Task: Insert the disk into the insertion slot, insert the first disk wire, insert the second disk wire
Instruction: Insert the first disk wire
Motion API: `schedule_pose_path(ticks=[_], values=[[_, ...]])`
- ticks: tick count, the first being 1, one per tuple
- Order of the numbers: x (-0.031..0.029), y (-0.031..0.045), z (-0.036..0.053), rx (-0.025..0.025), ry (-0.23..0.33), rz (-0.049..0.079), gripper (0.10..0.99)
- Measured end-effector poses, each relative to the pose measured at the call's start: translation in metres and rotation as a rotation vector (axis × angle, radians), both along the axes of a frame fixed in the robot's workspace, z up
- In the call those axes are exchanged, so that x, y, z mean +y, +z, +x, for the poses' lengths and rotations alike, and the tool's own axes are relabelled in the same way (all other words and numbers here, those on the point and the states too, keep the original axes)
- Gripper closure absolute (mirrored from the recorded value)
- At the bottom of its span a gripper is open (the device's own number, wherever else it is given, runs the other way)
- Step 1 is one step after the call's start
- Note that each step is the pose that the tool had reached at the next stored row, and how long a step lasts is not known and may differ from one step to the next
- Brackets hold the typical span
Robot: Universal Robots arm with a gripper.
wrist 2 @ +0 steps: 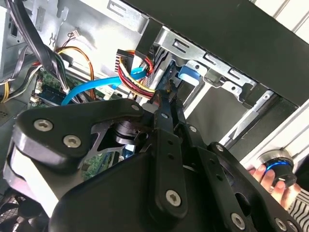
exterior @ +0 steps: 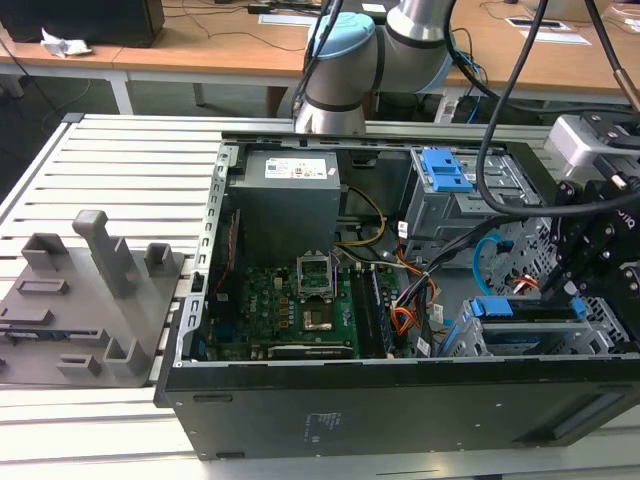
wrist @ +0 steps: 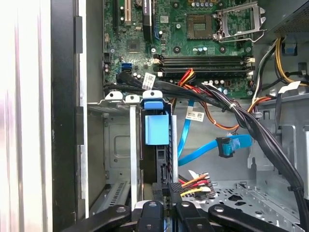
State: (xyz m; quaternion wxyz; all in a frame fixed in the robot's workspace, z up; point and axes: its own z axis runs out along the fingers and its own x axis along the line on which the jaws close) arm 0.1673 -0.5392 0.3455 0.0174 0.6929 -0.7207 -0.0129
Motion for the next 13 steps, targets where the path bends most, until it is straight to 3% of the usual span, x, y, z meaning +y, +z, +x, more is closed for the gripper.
schedule_pose_path(ticks=[4, 9, 13], values=[[0.0000, -0.0007, -0.0014, -0.0001, -0.015, 0.004, 0.922], [0.0000, -0.0060, -0.0015, 0.0001, -0.015, 0.020, 0.922], [-0.0005, -0.0091, -0.0014, 0.0001, -0.015, 0.019, 0.922]])
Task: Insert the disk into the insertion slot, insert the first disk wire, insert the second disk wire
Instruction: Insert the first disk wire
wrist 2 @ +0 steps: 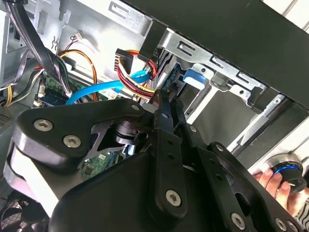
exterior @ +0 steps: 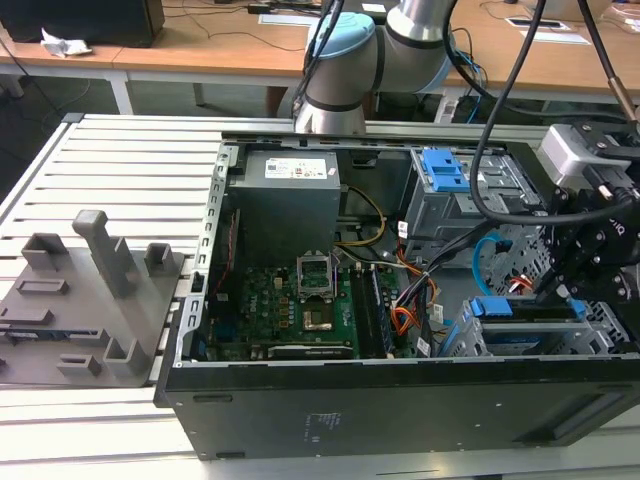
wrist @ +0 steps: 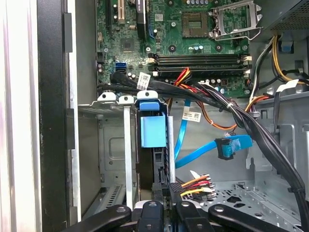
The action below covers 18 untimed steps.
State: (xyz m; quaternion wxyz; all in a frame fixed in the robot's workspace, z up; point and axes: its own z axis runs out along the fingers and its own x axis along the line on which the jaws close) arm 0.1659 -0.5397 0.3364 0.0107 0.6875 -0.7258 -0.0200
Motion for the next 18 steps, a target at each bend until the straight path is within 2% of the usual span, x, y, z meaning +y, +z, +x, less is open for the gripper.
schedule_pose_path(ticks=[6, 7, 8, 9, 11, 15, 18], values=[[-0.0001, -0.0010, -0.0001, 0.0004, 0.000, 0.002, 0.922], [-0.0001, -0.0001, -0.0001, 0.0000, 0.000, 0.000, 0.784], [-0.0001, 0.0000, 0.0000, 0.0000, 0.000, 0.000, 0.784], [-0.0001, 0.0033, 0.0000, -0.0001, 0.000, 0.000, 0.784], [-0.0001, 0.0229, 0.0000, 0.0000, 0.000, 0.000, 0.784], [-0.0001, 0.0453, 0.0000, 0.0000, 0.000, 0.000, 0.784], [-0.0001, 0.0489, 0.0000, 0.0001, 0.000, 0.000, 0.784]])
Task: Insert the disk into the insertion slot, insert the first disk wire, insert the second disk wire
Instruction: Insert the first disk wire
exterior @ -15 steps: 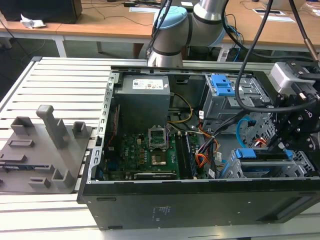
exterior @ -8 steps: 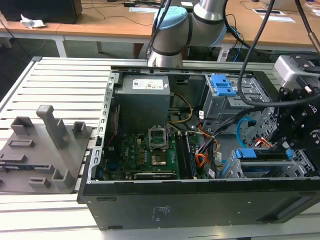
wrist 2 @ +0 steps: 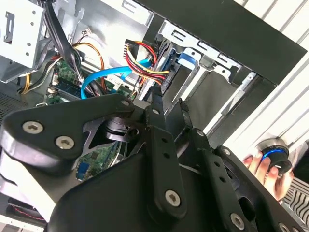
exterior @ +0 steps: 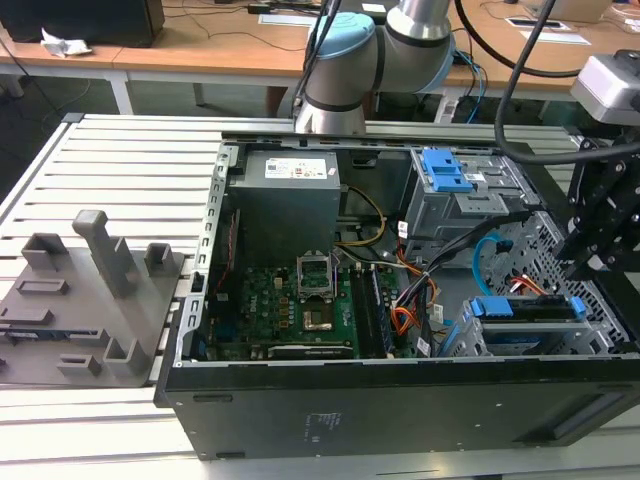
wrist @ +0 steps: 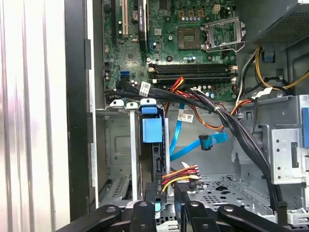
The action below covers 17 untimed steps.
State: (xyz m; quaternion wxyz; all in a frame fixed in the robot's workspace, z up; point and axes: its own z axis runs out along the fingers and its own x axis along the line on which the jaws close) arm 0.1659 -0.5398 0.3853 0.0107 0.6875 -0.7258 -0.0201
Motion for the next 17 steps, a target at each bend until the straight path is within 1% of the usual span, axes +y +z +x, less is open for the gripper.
schedule_pose_path(ticks=[8, 9, 10, 17], values=[[0.0000, 0.0004, 0.0000, -0.0001, 0.000, 0.000, 0.784], [0.0000, 0.0004, 0.0000, -0.0001, 0.000, 0.000, 0.929], [0.0000, 0.0005, 0.0000, -0.0001, 0.000, 0.000, 0.980], [0.0000, 0.0009, -0.0009, -0.0001, 0.000, -0.001, 0.980]])
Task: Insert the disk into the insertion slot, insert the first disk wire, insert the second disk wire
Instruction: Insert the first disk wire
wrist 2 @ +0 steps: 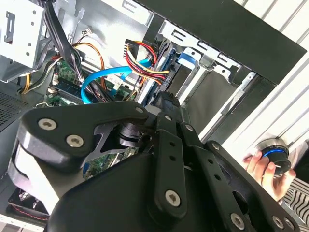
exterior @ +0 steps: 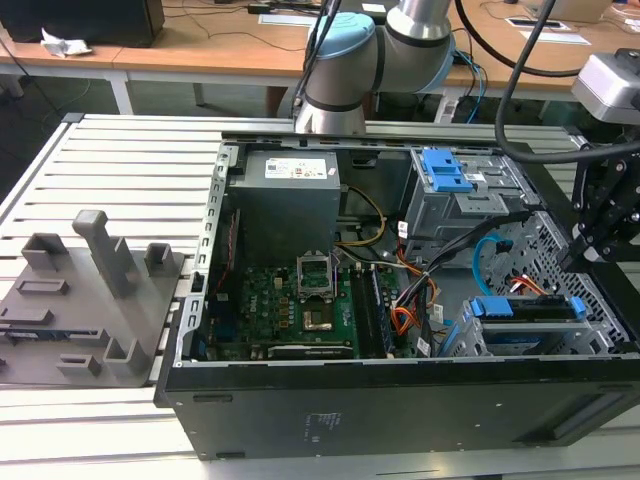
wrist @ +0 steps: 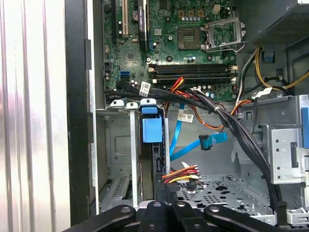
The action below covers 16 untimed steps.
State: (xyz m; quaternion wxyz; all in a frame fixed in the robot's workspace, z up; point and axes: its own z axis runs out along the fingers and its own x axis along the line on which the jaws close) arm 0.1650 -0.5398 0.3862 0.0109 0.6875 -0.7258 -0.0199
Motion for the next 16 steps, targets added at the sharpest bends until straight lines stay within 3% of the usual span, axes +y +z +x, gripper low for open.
schedule_pose_path(ticks=[4, 10, 16], values=[[0.0000, -0.0015, -0.0125, 0.0000, 0.000, 0.000, 0.980], [0.0000, -0.0088, -0.0221, 0.0000, 0.000, 0.000, 0.980], [0.0000, -0.0098, -0.0236, 0.0000, 0.000, 0.000, 0.980]])
